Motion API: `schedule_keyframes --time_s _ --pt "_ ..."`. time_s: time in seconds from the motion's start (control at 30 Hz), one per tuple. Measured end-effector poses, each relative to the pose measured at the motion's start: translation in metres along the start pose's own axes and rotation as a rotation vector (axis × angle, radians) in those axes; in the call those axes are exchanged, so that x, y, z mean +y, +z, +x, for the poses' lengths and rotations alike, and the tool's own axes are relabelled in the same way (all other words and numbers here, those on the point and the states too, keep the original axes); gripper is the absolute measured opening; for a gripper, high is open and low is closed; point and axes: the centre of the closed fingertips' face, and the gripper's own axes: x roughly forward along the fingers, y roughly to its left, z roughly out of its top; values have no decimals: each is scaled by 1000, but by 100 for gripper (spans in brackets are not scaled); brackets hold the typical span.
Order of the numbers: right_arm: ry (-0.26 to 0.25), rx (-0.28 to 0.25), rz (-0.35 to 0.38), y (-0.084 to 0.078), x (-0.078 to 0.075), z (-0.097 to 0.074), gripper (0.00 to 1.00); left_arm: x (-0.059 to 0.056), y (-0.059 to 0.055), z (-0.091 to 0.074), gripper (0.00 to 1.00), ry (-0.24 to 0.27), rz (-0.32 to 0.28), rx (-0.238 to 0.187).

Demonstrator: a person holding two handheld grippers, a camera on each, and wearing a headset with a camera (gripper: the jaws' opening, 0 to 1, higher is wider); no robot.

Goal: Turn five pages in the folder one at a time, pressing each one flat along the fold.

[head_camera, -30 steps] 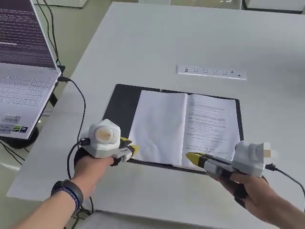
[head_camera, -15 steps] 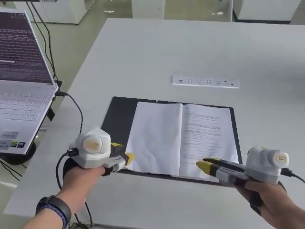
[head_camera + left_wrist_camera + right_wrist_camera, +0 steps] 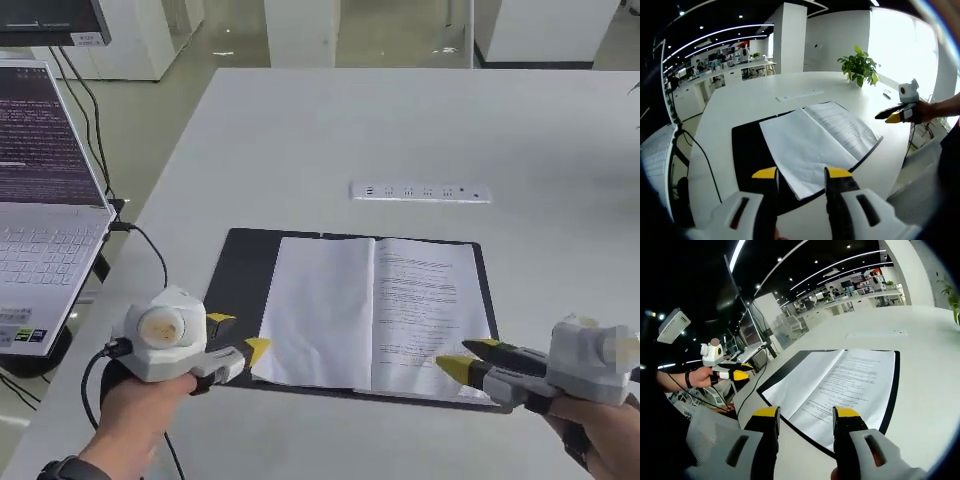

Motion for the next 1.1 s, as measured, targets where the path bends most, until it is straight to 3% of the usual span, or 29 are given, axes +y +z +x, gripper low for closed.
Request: schedule_keyframes --time_s 0.17,0.47,0.57,0.87,1.1 --pt "-36 -26 0 0 -6 -15 43 3 1 -8 39 25 19 6" --pt "-107 -43 -15 3 -14 -41 49 1 16 -25 51 40 32 -23" --pt "-116 -46 -26 6 -14 -43 50 2 20 -28 53 40 -21 -43" --pt "-133 -68 -20 14 -7 -44 60 0 14 -41 66 60 -46 -43" --pt "-129 -49 -25 8 1 -43 67 -3 6 -49 72 61 -13 -23"
